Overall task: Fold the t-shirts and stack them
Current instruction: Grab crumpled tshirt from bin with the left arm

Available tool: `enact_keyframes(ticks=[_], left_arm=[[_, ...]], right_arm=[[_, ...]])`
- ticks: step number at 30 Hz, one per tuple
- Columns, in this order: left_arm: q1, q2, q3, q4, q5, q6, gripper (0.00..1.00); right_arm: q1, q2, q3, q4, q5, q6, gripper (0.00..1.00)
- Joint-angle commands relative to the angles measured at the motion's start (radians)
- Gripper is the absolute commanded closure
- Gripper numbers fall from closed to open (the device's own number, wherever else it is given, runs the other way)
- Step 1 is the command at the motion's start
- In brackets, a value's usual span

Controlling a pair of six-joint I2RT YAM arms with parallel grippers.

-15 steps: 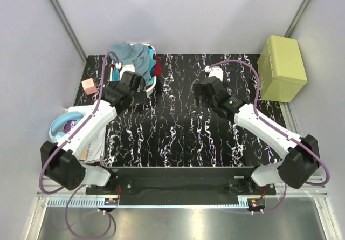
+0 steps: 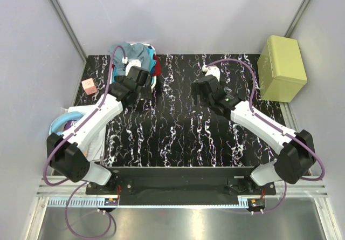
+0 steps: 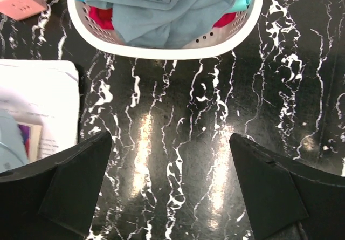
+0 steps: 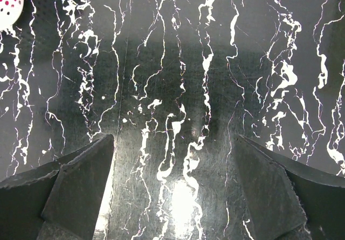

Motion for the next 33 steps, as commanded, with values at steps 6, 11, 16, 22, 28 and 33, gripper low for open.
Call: enact_keyframes(ticks=[6, 11, 16, 22, 28, 33], left_arm=[[0.004, 0.035, 0.083, 0.064, -0.118, 0.155, 0.01], [0.102, 0.112, 0.168, 0.066, -0.005, 0.14, 0.01], [0.184, 0.22, 0.3, 0.067, 0.037, 0.144, 0.01], [0.199, 0.375, 0.507, 0.049, 0.052, 0.177, 0.02], [0.199, 0.512, 0.647, 0.029, 0.098, 0.19, 0.05], [0.208, 0.573, 0.69, 0.02, 0.112, 0.183, 0.15]], right_arm=[[0.01, -0.013, 0.046, 0.018, -0.008, 0.005, 0.0], [0.012, -0.038, 0.04, 0.0, -0.035, 0.025, 0.0], [0.013, -0.079, 0.035, -0.014, -0.026, 0.028, 0.0], [0.013, -0.113, 0.015, -0.014, -0.043, 0.04, 0.0], [0.013, -0.131, 0.01, -0.014, -0.04, 0.036, 0.0], [0.015, -0.136, 0.007, -0.014, -0.032, 0.027, 0.0]])
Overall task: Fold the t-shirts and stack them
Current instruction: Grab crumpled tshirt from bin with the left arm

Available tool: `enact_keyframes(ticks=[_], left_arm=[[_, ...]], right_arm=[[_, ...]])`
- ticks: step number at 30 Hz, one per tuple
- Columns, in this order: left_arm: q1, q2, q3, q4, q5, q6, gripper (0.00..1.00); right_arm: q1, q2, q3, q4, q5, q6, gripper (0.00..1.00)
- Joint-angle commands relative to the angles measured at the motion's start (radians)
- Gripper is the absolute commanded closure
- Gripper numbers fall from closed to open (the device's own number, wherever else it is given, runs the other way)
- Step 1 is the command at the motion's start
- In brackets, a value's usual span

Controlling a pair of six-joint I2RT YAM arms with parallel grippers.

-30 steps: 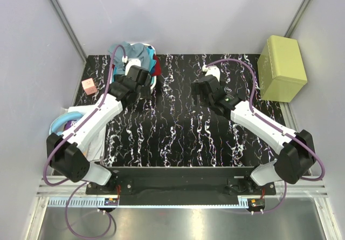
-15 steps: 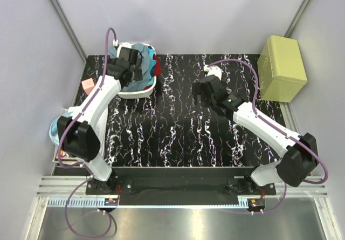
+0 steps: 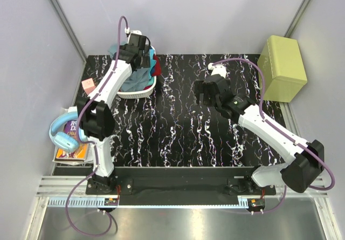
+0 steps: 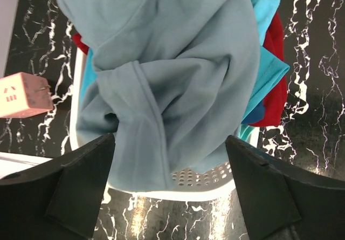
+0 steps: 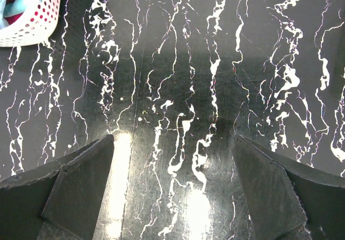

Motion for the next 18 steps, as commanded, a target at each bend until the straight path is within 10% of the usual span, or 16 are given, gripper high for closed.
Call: enact_keyframes(ticks=[1, 18], left_arm=[[0.01, 0.03, 0.06, -0.009, 0.032, 0.009, 0.18], [0.023, 0.035, 0.046, -0.025, 0.023, -0.03, 1.0]], right_arm=[[0.011, -0.035, 0.007, 0.01, -0.003, -0.001, 0.0], [0.011, 0.025, 0.019, 0.01, 0.003, 0.007, 0.0]])
